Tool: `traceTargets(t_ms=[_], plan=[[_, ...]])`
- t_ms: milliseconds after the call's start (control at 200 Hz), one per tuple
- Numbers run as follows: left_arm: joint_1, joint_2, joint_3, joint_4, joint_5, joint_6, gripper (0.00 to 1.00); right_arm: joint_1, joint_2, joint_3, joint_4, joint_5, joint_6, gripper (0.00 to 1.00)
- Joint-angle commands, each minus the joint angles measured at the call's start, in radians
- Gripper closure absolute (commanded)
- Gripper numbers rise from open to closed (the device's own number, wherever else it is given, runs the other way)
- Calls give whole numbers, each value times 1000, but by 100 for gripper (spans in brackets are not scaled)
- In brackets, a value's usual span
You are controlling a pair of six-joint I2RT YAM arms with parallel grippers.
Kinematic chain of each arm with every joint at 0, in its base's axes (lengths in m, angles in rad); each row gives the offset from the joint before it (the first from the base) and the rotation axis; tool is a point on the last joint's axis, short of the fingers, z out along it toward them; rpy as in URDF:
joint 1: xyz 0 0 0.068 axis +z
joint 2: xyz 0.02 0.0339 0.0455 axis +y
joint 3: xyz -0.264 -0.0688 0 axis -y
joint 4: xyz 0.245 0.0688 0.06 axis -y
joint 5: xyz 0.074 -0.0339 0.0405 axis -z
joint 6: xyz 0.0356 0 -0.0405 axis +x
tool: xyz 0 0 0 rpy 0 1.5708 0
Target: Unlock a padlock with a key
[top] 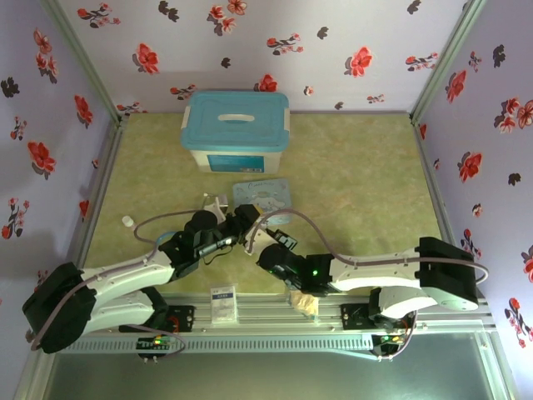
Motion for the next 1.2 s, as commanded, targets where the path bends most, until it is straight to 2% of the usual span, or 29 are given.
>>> traceTargets(t_ms=[0,150,295,445,560,910,1110,1195], plan=[[-6,-19,-24,18,-16,-17,34,7,-2,21,78,113,-47,100],[-4,-79,-54,-13,-75,-23,33,7,-41,-8,80,95,-48,100],[-9,-69,-29,-13,-61,-21,35,9,-49,-22,118,43,-50,100],[-9,-12,-41,92,-37,-52,43,11,-43,-30,176,-19,-72,100],[-9,13,-49,136,-29,-61,50,11,-25,-11,151,-31,-85,100],[-9,-39,-42,56,-43,-24,70,17,21,6,119,-5,-92,100],[-9,-47,-35,13,-45,-2,73,23,32,13,140,6,-99,100],[-9,-46,-49,30,-46,-11,82,27,43,17,141,6,-113,100]])
